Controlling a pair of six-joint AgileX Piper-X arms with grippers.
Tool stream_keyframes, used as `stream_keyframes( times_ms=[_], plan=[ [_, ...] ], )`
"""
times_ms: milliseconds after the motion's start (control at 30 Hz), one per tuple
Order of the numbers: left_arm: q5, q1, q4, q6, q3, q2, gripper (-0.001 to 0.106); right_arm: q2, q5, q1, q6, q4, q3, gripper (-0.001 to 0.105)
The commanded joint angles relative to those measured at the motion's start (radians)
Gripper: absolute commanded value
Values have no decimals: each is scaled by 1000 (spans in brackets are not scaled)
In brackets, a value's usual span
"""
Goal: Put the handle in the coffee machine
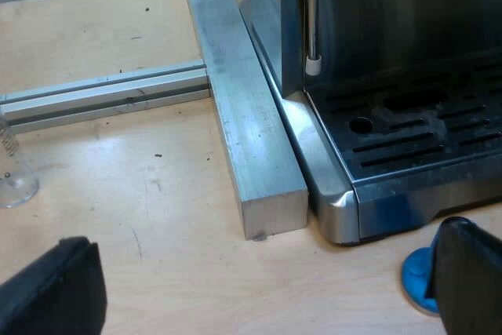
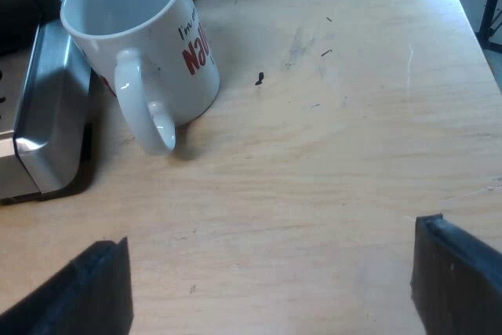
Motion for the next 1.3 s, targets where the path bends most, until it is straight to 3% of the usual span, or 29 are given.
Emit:
stream_keyframes(
  times_ms=[33,533,700,800,867,1000,1167,1300],
  plan=[
    [1,-2,-19,-10,3,-137,85,-44,1,-1,-4,-8,-2,74],
    [15,-2,-15,-12,0,-132,85,-44,10,-1,-13,-15,-5,74],
    [45,-2,54,-35,-64,-84,85,-9,6,-1,-31,9,-50,74],
    [47,-2,73,-38,-83,-66,85,62,-17,-1,-35,63,-113,74],
    [104,-27,100,-58,-133,-7,85,120,-46,-1,-35,101,-153,74],
    [136,-61,102,-74,-159,35,85,212,-61,3,-35,148,-213,72],
    [162,-145,102,-77,-204,122,85,290,-74,39,-47,191,-274,66],
    [211,-227,102,-77,-227,177,85,456,-90,162,-79,289,-386,62]
  ],
)
